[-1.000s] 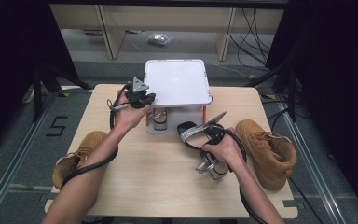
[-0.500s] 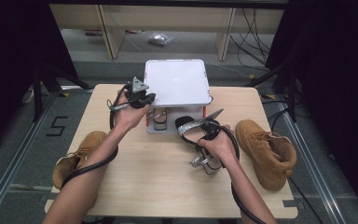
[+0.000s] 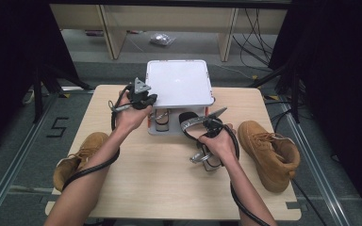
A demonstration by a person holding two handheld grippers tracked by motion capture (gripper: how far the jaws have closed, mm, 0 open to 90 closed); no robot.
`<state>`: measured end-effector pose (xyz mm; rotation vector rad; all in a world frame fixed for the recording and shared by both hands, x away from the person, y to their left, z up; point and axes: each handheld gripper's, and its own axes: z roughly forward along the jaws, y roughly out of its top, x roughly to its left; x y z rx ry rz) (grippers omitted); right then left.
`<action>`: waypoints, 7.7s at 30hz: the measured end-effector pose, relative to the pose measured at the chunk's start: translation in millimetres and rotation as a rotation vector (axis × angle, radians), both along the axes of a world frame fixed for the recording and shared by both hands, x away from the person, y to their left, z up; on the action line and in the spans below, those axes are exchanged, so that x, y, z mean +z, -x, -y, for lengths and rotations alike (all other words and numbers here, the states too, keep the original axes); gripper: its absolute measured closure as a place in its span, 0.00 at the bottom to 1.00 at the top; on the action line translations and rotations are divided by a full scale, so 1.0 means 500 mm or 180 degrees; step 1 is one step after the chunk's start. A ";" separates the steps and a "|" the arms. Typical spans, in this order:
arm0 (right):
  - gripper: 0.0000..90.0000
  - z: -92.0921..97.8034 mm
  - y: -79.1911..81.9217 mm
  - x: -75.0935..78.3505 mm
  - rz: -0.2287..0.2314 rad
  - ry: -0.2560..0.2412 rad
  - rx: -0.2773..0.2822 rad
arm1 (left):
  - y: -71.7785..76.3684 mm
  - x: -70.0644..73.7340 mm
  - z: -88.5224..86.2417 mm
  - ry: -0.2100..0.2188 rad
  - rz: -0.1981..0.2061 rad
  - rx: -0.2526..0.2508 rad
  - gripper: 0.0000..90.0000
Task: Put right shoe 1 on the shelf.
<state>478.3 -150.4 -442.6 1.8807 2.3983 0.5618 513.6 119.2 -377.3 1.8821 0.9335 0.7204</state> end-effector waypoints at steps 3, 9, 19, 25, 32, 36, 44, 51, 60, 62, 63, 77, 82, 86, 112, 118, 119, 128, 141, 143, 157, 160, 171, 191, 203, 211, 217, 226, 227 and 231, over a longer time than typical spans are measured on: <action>0.49 -0.004 -0.010 -0.003 0.0063 0.0009 -0.0020 | 0.001 -0.001 0.000 0.0019 -0.0002 0.0011 1.00; 0.49 -0.020 -0.021 -0.008 0.0026 -0.0017 -0.0196 | 0.000 0.000 0.000 0.0005 0.0004 -0.0002 1.00; 0.49 -0.045 -0.038 -0.028 0.0098 0.0032 -0.0299 | 0.000 -0.001 -0.001 0.0033 0.0006 -0.0002 1.00; 0.49 -0.064 -0.043 -0.033 0.0060 0.0081 -0.0409 | 0.000 -0.001 -0.001 0.0024 0.0003 -0.0005 1.00; 0.49 -0.081 -0.047 -0.037 0.0022 0.0038 -0.0531 | 0.000 -0.001 -0.002 0.0006 0.0000 -0.0007 1.00; 0.49 -0.075 -0.051 -0.038 0.0041 0.0036 -0.0364 | 0.000 -0.001 0.000 0.0015 0.0003 -0.0002 1.00; 0.49 -0.087 -0.058 -0.055 0.0076 0.0125 -0.0476 | 0.001 0.000 -0.001 0.0007 0.0003 0.0000 1.00; 0.48 -0.090 -0.061 -0.051 0.0019 0.0233 -0.0409 | 0.001 0.000 -0.001 0.0010 -0.0005 0.0006 1.00; 0.40 -0.085 -0.050 -0.019 0.0198 0.0189 -0.0322 | 0.001 0.001 -0.003 -0.0033 -0.0013 -0.0005 1.00; 0.40 -0.080 -0.042 -0.004 0.0237 0.0101 -0.0291 | 0.001 0.001 -0.003 -0.0024 -0.0010 -0.0001 1.00; 0.40 -0.078 -0.037 0.005 0.0246 0.0027 -0.0288 | 0.001 0.000 -0.003 -0.0018 -0.0009 0.0001 1.00; 0.87 0.010 0.048 0.088 0.0412 -0.0287 -0.0071 | 0.001 0.001 -0.003 -0.0034 -0.0011 -0.0005 1.00; 0.97 0.035 0.075 0.072 0.0340 -0.0235 0.0024 | 0.000 0.001 -0.001 -0.0022 0.0002 -0.0006 1.00; 1.00 0.044 0.089 0.052 0.0271 -0.0224 0.0066 | 0.001 0.000 -0.001 -0.0014 0.0006 0.0001 1.00; 1.00 0.010 0.132 -0.034 -0.0018 -0.0165 0.0278 | 0.001 0.000 -0.001 -0.0009 0.0005 0.0001 1.00; 1.00 0.008 0.132 -0.036 -0.0008 -0.0203 0.0241 | 0.001 0.000 0.001 -0.0028 0.0007 0.0000 1.00; 1.00 0.005 0.133 -0.036 -0.0029 -0.0243 0.0198 | 0.001 0.000 0.000 -0.0026 0.0008 0.0000 1.00; 1.00 -0.007 0.114 -0.031 0.0194 -0.0361 0.0289 | 0.001 0.000 0.001 -0.0026 0.0006 0.0002 1.00; 1.00 -0.038 0.086 -0.024 0.0150 -0.0455 0.0156 | 0.000 0.001 -0.001 -0.0027 -0.0006 -0.0003 1.00; 1.00 -0.041 0.080 -0.023 0.0182 -0.0444 0.0161 | 0.000 0.000 0.000 -0.0007 0.0000 -0.0007 1.00; 1.00 -0.059 0.041 -0.022 0.0260 -0.0532 0.0090 | 0.000 0.002 -0.002 -0.0058 -0.0010 -0.0016 1.00; 1.00 -0.058 0.033 -0.019 0.0295 -0.0536 0.0062 | -0.001 0.001 -0.002 -0.0053 -0.0004 -0.0026 1.00; 1.00 -0.060 0.023 -0.012 0.0463 -0.0671 0.0079 | 0.000 0.002 -0.002 -0.0062 -0.0010 -0.0020 1.00; 1.00 -0.051 0.006 -0.012 0.0659 -0.0516 -0.0109 | -0.001 0.001 -0.002 -0.0054 -0.0001 -0.0028 1.00; 1.00 -0.050 -0.013 -0.021 0.0823 -0.0444 -0.0180 | -0.002 0.000 -0.001 -0.0034 0.0003 -0.0037 1.00; 1.00 -0.052 -0.022 -0.025 0.0914 -0.0300 -0.0262 | -0.002 0.001 -0.002 -0.0042 -0.0008 -0.0029 1.00; 1.00 -0.056 -0.032 -0.031 0.0973 -0.0293 -0.0274 | -0.001 0.000 -0.002 -0.0026 -0.0021 -0.0018 1.00; 1.00 -0.069 -0.044 -0.042 0.1061 -0.0294 -0.0257 | -0.001 0.000 -0.002 0.0004 -0.0015 -0.0013 1.00; 1.00 -0.071 -0.044 -0.043 0.1051 -0.0293 -0.0275 | -0.002 0.000 -0.001 0.0014 -0.0011 -0.0021 1.00; 1.00 -0.076 -0.046 -0.049 0.1078 -0.0316 -0.0268 | -0.001 0.000 -0.001 0.0005 -0.0014 -0.0014 1.00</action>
